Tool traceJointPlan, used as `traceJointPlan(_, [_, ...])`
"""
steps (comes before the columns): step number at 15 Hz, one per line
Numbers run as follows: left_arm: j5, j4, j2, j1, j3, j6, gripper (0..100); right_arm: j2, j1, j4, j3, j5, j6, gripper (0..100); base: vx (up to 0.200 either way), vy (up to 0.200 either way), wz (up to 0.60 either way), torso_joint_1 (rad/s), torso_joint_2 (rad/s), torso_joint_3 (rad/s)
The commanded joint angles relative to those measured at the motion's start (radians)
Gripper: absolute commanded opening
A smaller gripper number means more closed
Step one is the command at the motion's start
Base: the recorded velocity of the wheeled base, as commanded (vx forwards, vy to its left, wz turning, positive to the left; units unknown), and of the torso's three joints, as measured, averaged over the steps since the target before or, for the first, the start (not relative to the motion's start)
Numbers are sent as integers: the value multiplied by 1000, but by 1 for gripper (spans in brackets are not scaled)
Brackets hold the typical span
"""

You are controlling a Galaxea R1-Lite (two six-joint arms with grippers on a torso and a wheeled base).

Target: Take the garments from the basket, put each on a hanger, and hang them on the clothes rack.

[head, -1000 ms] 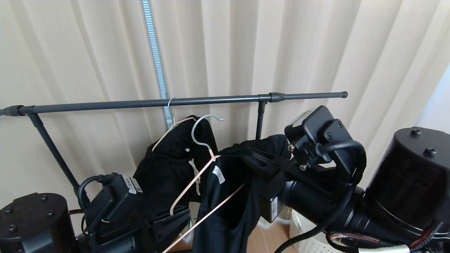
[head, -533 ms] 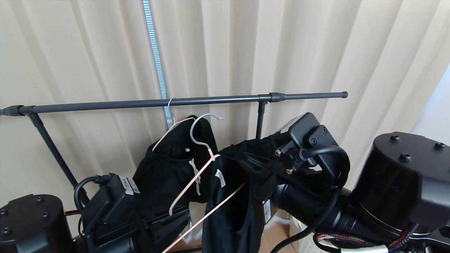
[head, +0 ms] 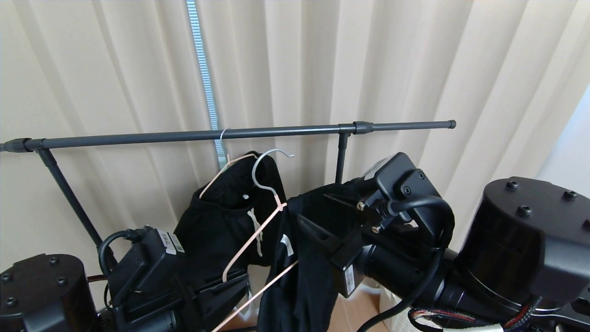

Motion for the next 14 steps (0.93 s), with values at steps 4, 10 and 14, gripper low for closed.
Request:
traceJointPlan(4, [0, -22, -3, 0, 9, 0, 0, -50, -9, 59, 18, 3, -23, 100, 0, 0, 0, 0, 0, 0])
traceJointPlan(10, [-23, -36, 5, 9, 32, 1, 0, -200, -138, 179, 66, 140, -180, 100, 0, 0, 0, 0, 0, 0])
traceJointPlan(14, [-108, -36, 8, 33, 66, 12, 0, -310, -317, 638, -82, 401, -336, 100, 0, 0, 0, 0, 0, 0])
